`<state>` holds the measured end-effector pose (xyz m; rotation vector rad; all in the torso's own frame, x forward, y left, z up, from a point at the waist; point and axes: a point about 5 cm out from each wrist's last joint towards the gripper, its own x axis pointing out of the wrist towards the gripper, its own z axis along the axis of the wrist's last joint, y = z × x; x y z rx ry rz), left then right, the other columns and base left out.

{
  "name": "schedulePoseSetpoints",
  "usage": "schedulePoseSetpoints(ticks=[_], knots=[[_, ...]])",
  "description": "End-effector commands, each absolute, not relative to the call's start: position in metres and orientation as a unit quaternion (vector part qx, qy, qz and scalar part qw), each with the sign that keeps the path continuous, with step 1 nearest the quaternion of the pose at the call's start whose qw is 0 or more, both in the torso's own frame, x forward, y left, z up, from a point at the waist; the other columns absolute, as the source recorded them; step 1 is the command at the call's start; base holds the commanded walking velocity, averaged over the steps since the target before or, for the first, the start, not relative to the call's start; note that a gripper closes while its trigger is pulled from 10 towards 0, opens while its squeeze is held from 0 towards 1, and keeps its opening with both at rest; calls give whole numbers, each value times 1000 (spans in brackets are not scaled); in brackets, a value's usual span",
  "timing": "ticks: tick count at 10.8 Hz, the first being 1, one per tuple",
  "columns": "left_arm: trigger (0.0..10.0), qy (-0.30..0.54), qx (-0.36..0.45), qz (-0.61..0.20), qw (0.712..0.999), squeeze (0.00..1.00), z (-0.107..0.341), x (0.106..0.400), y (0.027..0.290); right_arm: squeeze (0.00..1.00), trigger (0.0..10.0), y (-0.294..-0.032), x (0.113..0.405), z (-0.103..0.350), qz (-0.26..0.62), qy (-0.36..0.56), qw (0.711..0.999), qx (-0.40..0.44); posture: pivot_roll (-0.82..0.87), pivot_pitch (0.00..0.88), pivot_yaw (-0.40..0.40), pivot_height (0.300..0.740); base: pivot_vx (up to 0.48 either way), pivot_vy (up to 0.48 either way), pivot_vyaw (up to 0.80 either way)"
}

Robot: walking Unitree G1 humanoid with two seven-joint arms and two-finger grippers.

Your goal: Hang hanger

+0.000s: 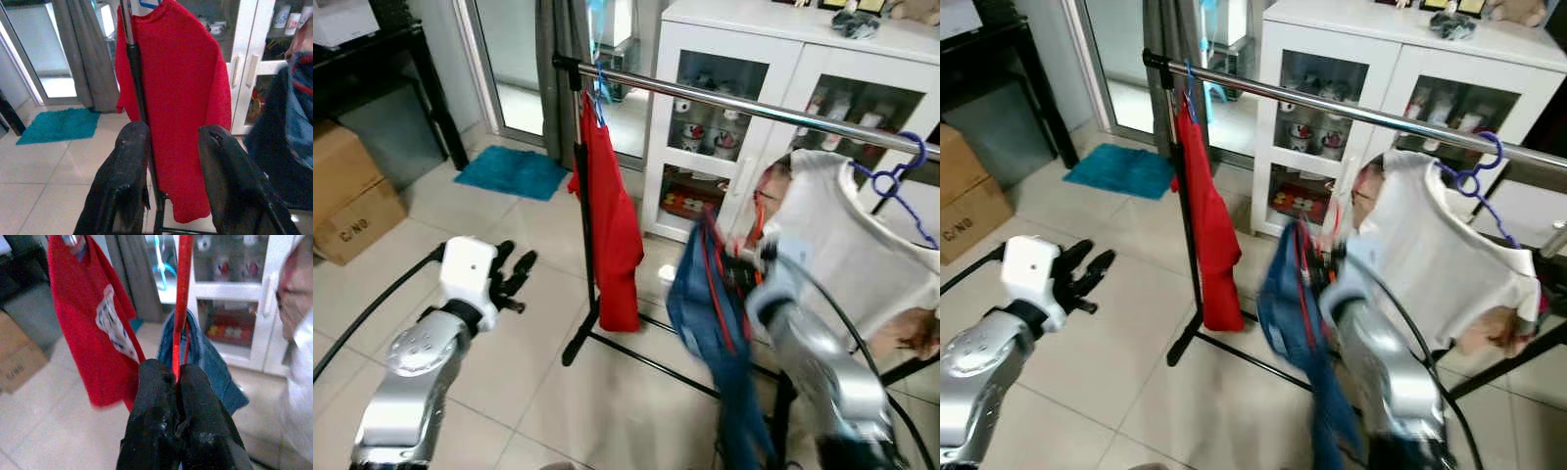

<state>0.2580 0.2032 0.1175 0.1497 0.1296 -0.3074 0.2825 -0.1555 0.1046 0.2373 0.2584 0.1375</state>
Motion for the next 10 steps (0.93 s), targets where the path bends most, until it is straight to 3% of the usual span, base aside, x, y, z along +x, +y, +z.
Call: schedulePoseSetpoints(ticks=[1, 6, 9, 10], knots=[[10000, 60, 89, -163, 981, 0, 121, 261, 198, 0, 10000, -154, 290, 114, 56, 98, 985, 130, 18, 0, 9, 740, 292, 0, 0], [10000, 52, 84, -180, 979, 0, 129, 264, 190, 0, 10000, -139, 303, 132, 53, 42, 990, 122, 23, 0, 25, 740, 323, 0, 0], [10000, 53, 85, -189, 977, 0, 130, 266, 189, 0, 10000, -137, 303, 144, 62, 16, 992, 106, 17, 0, 34, 740, 354, 0, -679], [10000, 53, 83, -193, 976, 0, 130, 266, 188, 0, 10000, -135, 302, 148, 66, 6, 993, 102, 17, 0, 34, 740, 349, 0, 0]])
